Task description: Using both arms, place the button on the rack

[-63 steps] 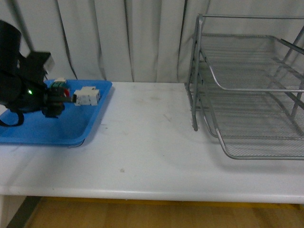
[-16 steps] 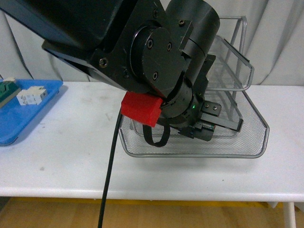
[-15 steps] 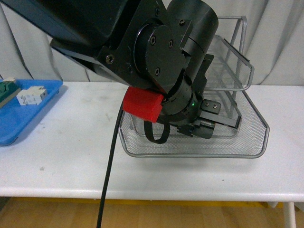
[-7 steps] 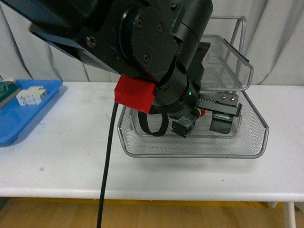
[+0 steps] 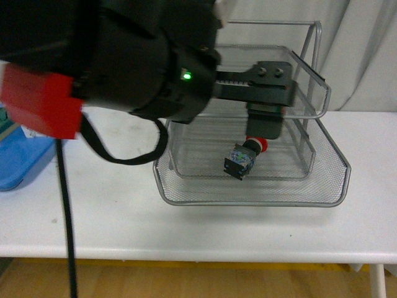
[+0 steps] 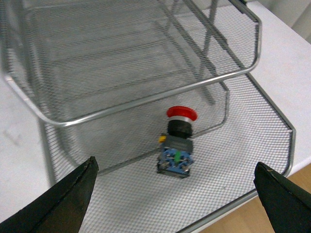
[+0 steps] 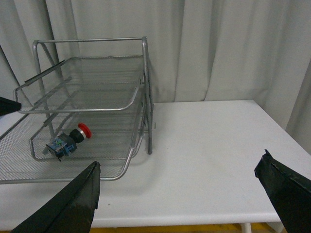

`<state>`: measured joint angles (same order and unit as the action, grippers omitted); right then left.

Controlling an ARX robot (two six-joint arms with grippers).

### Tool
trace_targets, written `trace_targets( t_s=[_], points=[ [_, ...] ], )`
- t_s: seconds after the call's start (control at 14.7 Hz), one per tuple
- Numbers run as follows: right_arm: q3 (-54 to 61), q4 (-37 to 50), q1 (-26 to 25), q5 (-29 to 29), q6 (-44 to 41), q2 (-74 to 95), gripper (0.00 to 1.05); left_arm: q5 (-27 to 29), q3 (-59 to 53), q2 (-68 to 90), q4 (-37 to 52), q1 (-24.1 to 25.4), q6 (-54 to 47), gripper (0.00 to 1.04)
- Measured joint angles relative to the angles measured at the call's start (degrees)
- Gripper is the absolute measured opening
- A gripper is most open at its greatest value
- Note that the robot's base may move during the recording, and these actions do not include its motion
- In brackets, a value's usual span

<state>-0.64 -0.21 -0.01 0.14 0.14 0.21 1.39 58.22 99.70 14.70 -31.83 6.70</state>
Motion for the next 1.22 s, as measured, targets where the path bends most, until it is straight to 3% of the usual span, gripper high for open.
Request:
trace_targets(
  t_s=[0.27, 0.34, 0.41, 0.48, 0.61, 0.82, 1.02, 1.16, 1.22],
  points=[
    [0.0, 0.0, 0.0, 0.0, 0.0, 0.0, 0.98, 0.2, -15.5, -13.9, 2.3, 11.9, 0.1, 0.98],
    [0.0, 0.0, 0.0, 0.0, 0.0, 0.0, 0.98, 4.3, -21.3, -16.6, 13.6, 14.6, -1.0, 0.93],
    [0.0, 0.1, 0.0, -0.1, 0.0, 0.0, 0.98, 9.7, -29.1, -21.4, 26.0, 18.1, -3.1, 0.80],
    [0.0, 0.0, 0.0, -0.1, 0.0, 0.0, 0.98, 9.2, -37.2, -29.7, 31.2, 21.9, -4.5, 0.68],
    [0.0, 0.0, 0.0, -0.1, 0.0, 0.0, 0.98, 6.7, -46.0, -42.5, 30.4, 24.1, -5.6, 0.42],
    [0.0, 0.0, 0.0, -0.1, 0.0, 0.0, 0.98, 4.1, -50.6, -49.2, 27.2, 26.4, -5.7, 0.04],
    [0.0, 0.0, 0.0, -0.1, 0.0, 0.0, 0.98, -0.5, -53.6, -56.6, 22.9, 32.1, -5.8, 0.02],
    [0.0, 0.0, 0.0, -0.1, 0.0, 0.0, 0.98, -1.4, -55.1, -61.7, 19.4, 31.7, -5.9, 0.02],
    [0.0, 0.0, 0.0, -0.1, 0.0, 0.0, 0.98, -1.4, -56.8, -62.3, 22.6, 31.7, -5.9, 0.02]
  ],
)
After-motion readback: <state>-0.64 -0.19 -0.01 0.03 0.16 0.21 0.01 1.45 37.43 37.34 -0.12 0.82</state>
